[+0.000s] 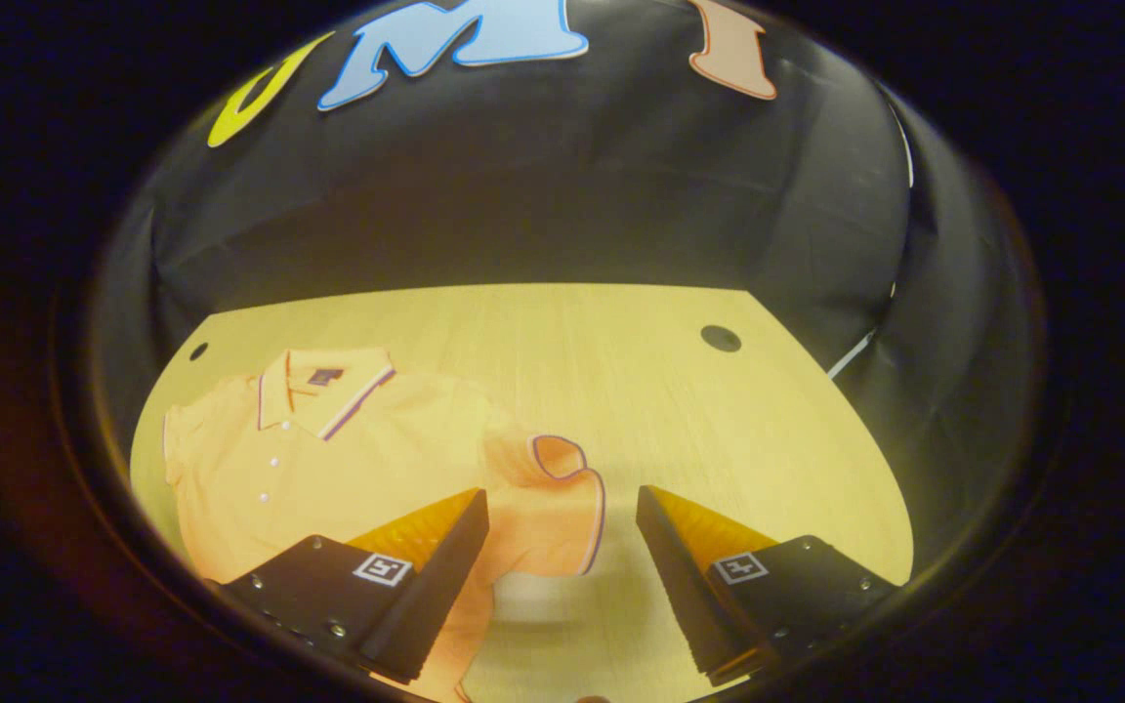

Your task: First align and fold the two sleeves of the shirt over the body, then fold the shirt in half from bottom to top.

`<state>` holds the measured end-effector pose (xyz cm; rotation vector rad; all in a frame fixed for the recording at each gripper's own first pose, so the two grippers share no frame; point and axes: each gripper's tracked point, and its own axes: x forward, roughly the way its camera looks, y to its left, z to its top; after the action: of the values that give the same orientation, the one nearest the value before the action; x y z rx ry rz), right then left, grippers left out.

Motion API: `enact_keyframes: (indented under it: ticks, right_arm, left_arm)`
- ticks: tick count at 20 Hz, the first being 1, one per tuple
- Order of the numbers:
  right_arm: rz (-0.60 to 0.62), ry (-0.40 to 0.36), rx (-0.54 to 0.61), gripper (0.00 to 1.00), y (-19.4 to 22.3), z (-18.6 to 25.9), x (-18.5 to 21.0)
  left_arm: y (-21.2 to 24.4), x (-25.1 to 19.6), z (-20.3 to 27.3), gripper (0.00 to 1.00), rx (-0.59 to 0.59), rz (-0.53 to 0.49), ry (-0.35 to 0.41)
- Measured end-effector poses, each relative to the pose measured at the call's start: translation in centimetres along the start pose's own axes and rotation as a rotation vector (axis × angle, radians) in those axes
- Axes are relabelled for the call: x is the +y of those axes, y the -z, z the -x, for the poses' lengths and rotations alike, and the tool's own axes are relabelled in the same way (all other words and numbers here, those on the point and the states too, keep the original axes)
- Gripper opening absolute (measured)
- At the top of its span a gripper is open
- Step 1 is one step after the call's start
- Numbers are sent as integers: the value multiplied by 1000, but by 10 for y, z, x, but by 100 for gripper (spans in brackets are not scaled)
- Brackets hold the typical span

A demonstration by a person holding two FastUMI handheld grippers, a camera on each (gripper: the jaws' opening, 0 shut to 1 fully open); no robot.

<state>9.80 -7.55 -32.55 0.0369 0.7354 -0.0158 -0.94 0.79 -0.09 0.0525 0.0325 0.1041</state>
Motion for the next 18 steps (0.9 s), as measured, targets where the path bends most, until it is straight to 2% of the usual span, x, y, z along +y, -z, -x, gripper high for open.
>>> enact_keyframes:
  ticks: [7,12,14,15,16,17,18]
  right_arm:
    - [-16,5,104,96,32,-25,2]
    - [-83,-9,119,96,31,-27,5]
    - [-76,-25,125,92,32,-28,6]
    - [-74,-33,132,85,34,-30,8]
    - [-76,-28,133,58,31,-26,9]
    - [-83,-45,135,54,32,-28,11]
    - [-94,-47,142,37,30,-27,14]
  left_arm:
    - [5,7,-2,94,22,-13,-23]
    - [8,7,-5,94,29,-11,-22]
    - [9,6,-6,94,30,-6,-21]
    - [9,5,-7,94,29,-2,-19]
    - [9,4,-7,94,30,-1,-18]
    - [10,5,-7,94,32,0,-19]
    - [12,6,-6,94,32,3,-19]
